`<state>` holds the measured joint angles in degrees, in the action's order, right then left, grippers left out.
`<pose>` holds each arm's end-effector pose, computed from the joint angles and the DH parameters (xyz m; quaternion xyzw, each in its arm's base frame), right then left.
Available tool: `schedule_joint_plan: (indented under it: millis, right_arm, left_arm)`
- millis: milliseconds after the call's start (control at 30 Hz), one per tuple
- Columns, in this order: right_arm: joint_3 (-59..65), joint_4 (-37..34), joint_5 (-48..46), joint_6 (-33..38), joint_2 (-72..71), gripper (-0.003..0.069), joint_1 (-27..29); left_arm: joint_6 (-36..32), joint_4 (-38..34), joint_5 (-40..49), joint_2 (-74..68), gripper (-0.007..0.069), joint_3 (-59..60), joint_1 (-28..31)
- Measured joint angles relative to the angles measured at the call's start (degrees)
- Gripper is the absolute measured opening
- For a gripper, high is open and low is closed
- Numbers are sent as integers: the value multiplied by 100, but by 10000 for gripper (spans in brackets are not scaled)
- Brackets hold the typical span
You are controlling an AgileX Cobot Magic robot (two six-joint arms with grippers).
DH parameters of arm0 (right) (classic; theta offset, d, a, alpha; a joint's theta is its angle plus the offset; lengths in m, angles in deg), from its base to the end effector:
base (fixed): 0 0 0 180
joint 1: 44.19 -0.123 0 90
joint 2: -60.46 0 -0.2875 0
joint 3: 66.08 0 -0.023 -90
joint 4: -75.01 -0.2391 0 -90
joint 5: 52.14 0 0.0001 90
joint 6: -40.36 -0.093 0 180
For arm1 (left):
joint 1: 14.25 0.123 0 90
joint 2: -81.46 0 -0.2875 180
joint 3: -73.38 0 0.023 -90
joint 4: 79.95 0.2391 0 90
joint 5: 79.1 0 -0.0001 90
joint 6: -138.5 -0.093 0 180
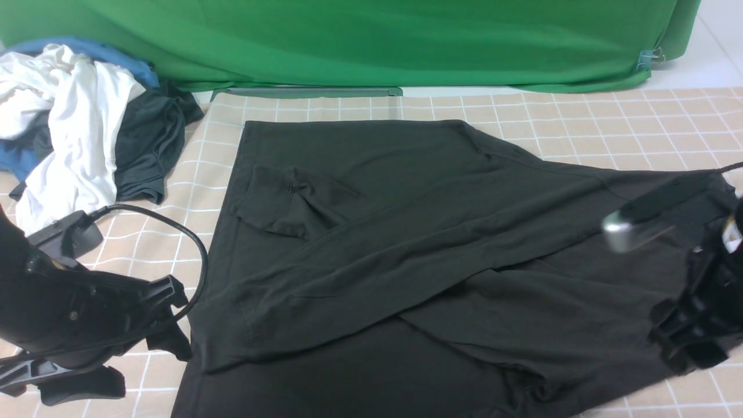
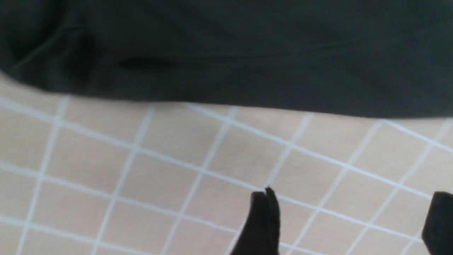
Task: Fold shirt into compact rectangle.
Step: 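Grasp the near edge of the shirt at its hem and shoulder corners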
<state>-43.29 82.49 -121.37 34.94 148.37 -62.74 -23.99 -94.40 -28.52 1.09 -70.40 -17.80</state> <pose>0.2137 0.0598 0.2550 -0.1370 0.9887 -0.0595 0.0133 0.1961 -0.0301 0.2313 -0.1878 0.9702 -0.1240 0.0897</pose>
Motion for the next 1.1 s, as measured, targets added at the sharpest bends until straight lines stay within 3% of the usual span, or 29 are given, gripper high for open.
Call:
schedule_joint_plan:
  millis: [133,267,533,867,1100]
  right_arm:
    - [0,-89,117,0,0,577,766]
    - [88,-327,174,39,0,577,1103]
    - [608,-827,239,193,0,577,1139]
    - [824,-893,621,236,0,577,1145]
    - [824,-898,714,271,0,577,1145]
  left_arm:
    - [-103,-32,-37,-37,545,11,-218]
    - [-110,29,-125,-134,545,54,-514]
    - [-89,165,-286,-234,545,368,-616]
    - [-97,-274,-720,-234,545,1052,-624]
    - [75,-198,-682,-234,545,1058,-1107]
